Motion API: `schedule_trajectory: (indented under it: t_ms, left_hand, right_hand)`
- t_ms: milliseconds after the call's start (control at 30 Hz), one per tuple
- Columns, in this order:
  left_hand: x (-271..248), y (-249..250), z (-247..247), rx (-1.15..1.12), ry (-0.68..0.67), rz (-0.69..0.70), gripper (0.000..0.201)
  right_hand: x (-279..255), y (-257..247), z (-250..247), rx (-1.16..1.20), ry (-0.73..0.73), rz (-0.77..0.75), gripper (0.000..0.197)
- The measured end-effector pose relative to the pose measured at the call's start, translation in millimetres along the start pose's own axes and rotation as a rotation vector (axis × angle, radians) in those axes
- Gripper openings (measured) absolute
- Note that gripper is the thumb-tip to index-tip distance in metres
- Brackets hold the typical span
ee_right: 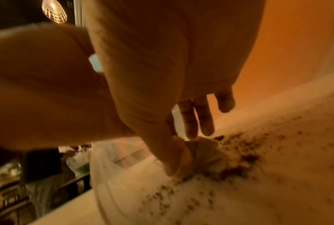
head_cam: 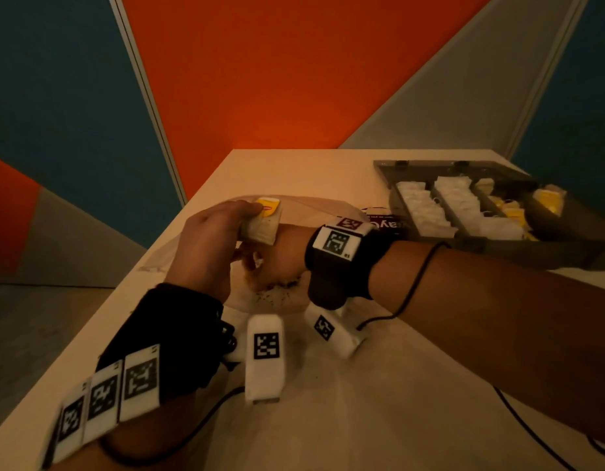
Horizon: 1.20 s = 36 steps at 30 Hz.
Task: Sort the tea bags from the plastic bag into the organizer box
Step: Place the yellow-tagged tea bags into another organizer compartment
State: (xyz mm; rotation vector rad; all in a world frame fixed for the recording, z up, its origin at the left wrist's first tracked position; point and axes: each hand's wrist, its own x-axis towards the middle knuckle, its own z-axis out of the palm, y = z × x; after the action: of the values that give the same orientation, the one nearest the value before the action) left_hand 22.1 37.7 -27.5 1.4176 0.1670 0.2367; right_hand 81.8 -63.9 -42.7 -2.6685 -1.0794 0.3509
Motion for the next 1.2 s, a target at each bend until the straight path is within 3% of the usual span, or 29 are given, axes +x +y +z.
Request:
schedule_trajectory:
  t_ms: [67, 167, 267, 367, 500, 600, 800, 1067, 1200]
  left_hand:
    - [0, -1, -1, 0.016, -0.008, -0.007, 0.01]
    - [-3, -4, 1, 0.042, -0.042, -0.013, 0.008]
    - [-8, -9, 7, 0.12, -0.088, 0.015, 0.009]
    - [-10, -14, 12, 0.175, -0.094, 0.056, 0.017]
    - [-12, -18, 16, 0.217, -0.107, 0.066, 0.016]
    - [-14, -23, 20, 0.281, -0.133, 0.072, 0.024]
    - [-20, -24, 25, 0.301, -0.221, 0.079, 0.028]
    - [-25, -20, 28, 0.297, -0.283, 0.082, 0.016]
    - [-27, -20, 29, 0.27, -0.288, 0.084, 0.016]
  right_hand:
    - [-6, 2, -4, 0.017, 0.017, -0.015, 0.017]
    - [-26, 9, -13, 0.087, 0.087, 0.075, 0.033]
    - [-54, 31, -16, 0.205, 0.148, 0.216, 0.021]
    - [-90, 43, -16, 0.382, 0.247, 0.195, 0.021]
    - [-119, 43, -8, 0.609, 0.323, 0.107, 0.003]
    - [-127, 41, -4, 0.729, 0.388, 0.049, 0.008]
    - [-125, 36, -4, 0.704, 0.55, 0.01, 0.006]
    - [-120, 35, -4, 0.739, 0.572, 0.055, 0.011]
    - [-118, 36, -3, 0.709, 0.615, 0.094, 0.029]
